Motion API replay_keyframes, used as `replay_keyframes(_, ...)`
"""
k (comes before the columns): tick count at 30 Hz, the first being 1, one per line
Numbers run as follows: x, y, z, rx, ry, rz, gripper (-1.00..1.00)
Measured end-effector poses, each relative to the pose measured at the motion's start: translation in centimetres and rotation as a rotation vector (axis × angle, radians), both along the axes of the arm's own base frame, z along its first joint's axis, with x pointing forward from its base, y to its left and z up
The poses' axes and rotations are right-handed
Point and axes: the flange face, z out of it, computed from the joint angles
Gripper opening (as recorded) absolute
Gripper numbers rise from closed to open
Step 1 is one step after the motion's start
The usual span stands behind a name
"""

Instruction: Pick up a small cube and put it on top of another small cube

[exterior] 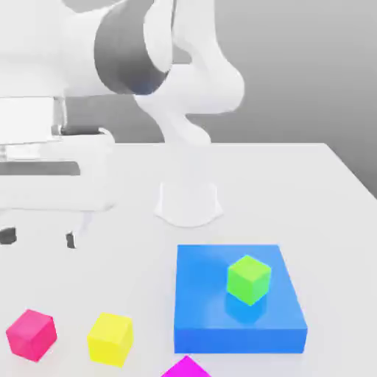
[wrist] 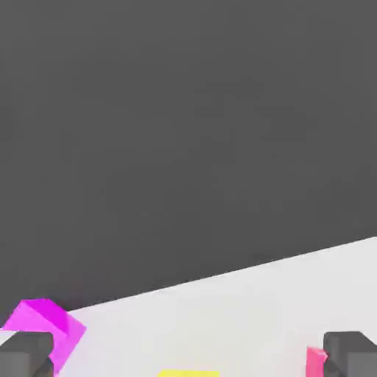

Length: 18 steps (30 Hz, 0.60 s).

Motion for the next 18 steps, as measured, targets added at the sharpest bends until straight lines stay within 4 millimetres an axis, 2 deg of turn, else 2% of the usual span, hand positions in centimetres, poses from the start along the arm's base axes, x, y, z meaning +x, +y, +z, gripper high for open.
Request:
replay_keyframes(3,-1.2,-2.1,-5.1,-0.005,0.078,-0.028,0.0)
replay_keyframes(7,-3.9,-5.0,-11.5,-0.021,0.179,-0.072,0.0)
replay_keyframes(11,-4.5,-5.7,-17.1,-0.027,0.2,-0.08,0.0)
replay_keyframes(12,-4.6,-5.7,-18.3,-0.026,0.201,-0.081,-1.0)
replay_keyframes(17,-4.6,-5.7,-18.3,-0.025,0.202,-0.081,-1.0)
replay_keyframes(18,-4.7,-5.7,-18.9,-0.025,0.202,-0.081,-1.0)
